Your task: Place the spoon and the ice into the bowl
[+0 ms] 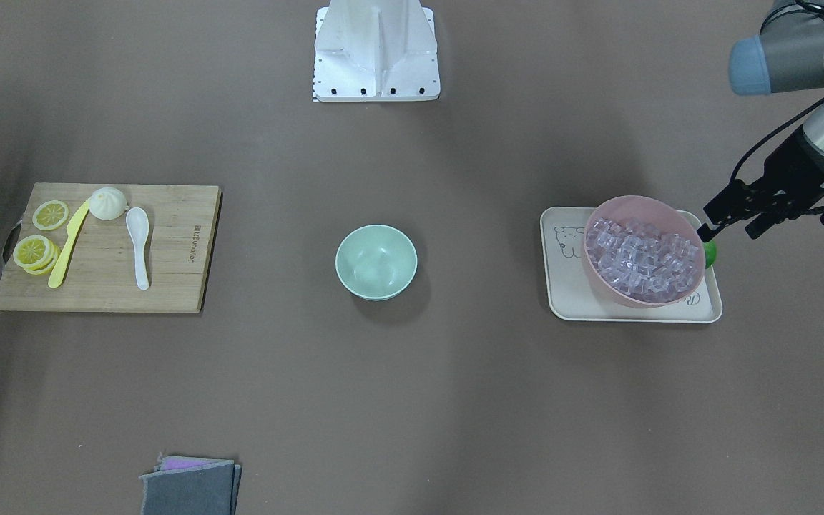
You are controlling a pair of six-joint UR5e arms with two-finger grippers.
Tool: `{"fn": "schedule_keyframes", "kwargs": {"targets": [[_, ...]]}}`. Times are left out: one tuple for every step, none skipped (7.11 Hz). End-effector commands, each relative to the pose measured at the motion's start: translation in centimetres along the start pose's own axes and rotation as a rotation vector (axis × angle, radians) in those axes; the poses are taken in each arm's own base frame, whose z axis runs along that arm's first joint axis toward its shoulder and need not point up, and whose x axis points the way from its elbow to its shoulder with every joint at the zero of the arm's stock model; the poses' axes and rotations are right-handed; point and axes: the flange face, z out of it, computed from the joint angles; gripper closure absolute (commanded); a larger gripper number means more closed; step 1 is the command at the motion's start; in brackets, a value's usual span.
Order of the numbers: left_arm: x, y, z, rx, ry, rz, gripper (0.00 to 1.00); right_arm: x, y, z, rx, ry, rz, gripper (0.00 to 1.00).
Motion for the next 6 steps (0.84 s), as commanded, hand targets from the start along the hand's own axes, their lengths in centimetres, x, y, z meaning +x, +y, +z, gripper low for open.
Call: {"fn": "schedule_keyframes", "kwargs": {"targets": [[7.9, 2.1, 1.9, -0.073, -0.027, -0.097, 0.06, -1.1, 0.1, 0.7, -0.005, 0.005, 0.018, 0.0], [9.4, 2.6, 3.2, -0.044, -0.084, -0.094, 0.06, -1.6, 0.1, 0.9, -0.009, 0.002, 0.029, 0.01], [9.9, 4.0, 6.3, -0.04, -0.138, -0.068, 0.08, -3.0, 0.0, 1.3, -0.015, -0.005, 0.029, 0.01], [8.9, 3.8, 8.2, -0.039, -0.18, -0.07, 0.13, -3.7, -0.1, 1.7, -0.018, -0.003, 0.033, 0.01], [8.7, 4.5, 8.8, -0.048, -0.191, -0.066, 0.16, -4.0, -0.1, 1.9, -0.02, -0.004, 0.027, 0.01], [8.6, 5.5, 9.8, -0.067, -0.201, -0.056, 0.2, -4.1, -0.1, 1.9, -0.018, -0.003, 0.028, 0.01]]}}
